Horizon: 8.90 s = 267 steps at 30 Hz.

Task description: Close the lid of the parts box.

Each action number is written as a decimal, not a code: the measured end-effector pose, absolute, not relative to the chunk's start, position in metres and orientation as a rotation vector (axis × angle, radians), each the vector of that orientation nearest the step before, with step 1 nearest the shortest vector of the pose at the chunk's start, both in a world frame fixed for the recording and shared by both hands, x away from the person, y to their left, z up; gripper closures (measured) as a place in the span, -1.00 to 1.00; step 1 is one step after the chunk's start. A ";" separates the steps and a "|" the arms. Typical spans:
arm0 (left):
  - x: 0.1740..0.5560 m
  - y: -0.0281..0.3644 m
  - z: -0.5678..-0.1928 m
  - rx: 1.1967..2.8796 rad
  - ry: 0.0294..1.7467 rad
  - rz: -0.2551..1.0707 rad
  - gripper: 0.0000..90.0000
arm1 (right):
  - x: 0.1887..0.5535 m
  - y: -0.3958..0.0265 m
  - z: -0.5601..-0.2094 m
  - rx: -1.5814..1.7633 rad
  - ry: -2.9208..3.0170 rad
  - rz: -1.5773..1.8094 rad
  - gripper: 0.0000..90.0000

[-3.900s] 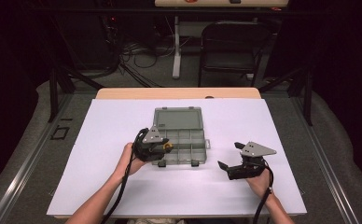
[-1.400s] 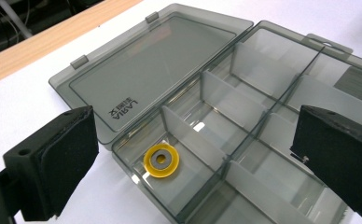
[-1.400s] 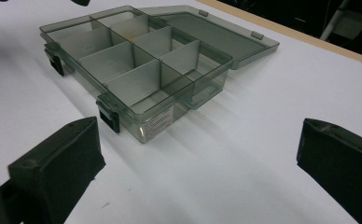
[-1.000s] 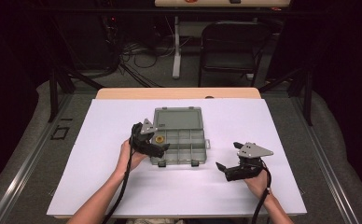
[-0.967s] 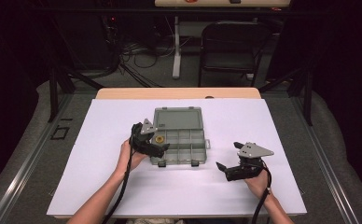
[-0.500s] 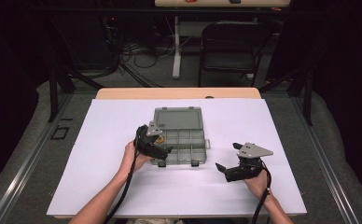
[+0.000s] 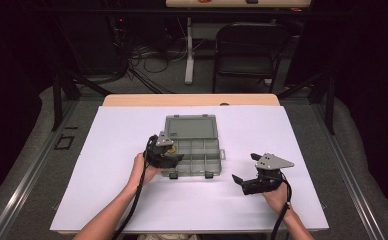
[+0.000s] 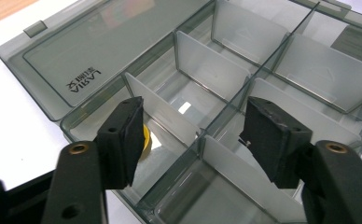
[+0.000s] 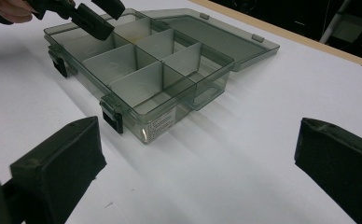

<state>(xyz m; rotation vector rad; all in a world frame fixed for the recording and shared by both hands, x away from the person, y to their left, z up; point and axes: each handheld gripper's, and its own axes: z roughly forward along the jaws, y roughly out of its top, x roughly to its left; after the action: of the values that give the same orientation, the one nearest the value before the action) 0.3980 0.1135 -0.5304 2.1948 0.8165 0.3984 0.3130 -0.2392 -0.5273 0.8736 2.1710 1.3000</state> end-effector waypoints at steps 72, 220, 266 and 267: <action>0.400 0.106 -0.543 2.205 0.874 0.354 0.18 | 0.431 -0.206 -0.502 0.966 2.265 1.201 -0.58; 0.401 0.106 -0.546 2.208 0.836 0.359 0.21 | 0.504 -0.181 -0.546 1.068 2.336 1.090 1.00; 0.402 0.106 -0.546 2.206 0.851 0.345 0.19 | 0.498 -0.187 -0.529 0.998 2.249 1.235 1.00; 0.402 0.106 -0.545 2.206 0.852 0.344 0.19 | 0.498 -0.187 -0.529 0.991 2.245 1.237 1.00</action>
<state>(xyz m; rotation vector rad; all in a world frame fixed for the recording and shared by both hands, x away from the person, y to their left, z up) 0.4023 0.1064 -0.5455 2.2064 0.8517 0.3436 0.4981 -0.1868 -0.5286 0.9909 2.2450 1.2368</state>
